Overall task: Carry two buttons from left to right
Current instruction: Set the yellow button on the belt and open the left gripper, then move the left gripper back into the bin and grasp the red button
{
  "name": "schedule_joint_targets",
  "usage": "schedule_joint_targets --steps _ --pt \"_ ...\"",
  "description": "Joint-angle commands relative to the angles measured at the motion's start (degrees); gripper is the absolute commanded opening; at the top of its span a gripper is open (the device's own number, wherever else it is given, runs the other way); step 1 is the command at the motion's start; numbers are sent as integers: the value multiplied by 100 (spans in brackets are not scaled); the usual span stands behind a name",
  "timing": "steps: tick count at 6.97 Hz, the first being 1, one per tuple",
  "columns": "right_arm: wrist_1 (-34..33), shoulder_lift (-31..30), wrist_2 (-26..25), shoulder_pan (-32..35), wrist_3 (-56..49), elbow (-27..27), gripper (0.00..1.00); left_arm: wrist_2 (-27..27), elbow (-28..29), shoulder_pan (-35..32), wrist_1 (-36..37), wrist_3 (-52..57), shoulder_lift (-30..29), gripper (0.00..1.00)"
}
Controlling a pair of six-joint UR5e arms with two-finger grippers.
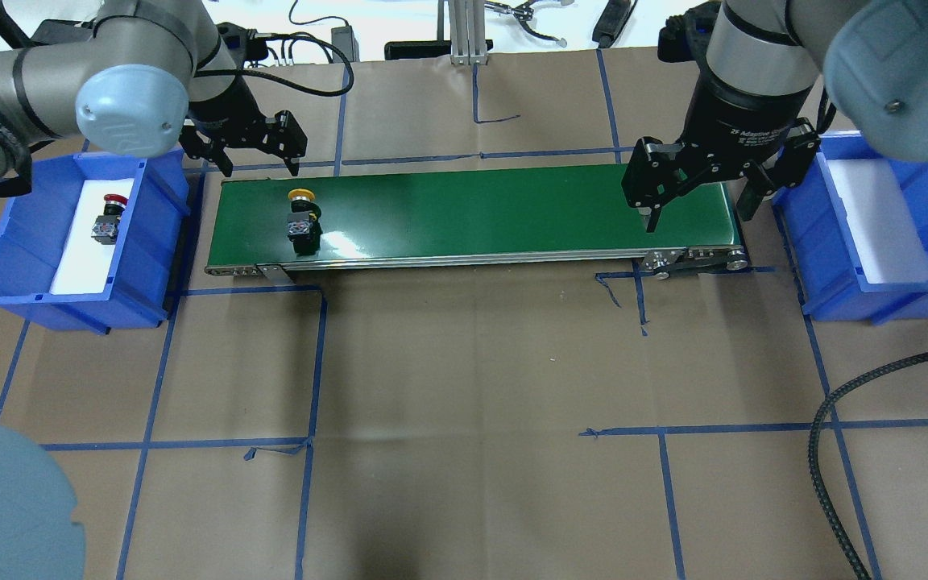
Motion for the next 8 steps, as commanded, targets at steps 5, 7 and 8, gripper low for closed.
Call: schedule_joint_targets --steps 5,7,8 --pt "0 0 0 0 0 9 100 15 475 1418 -544 1421 44 100" --pt "0 0 0 0 0 9 100 6 492 2034 -421 2071 -17 100" --pt "0 0 -9 0 0 9 100 6 492 2324 -220 2441 -192 100"
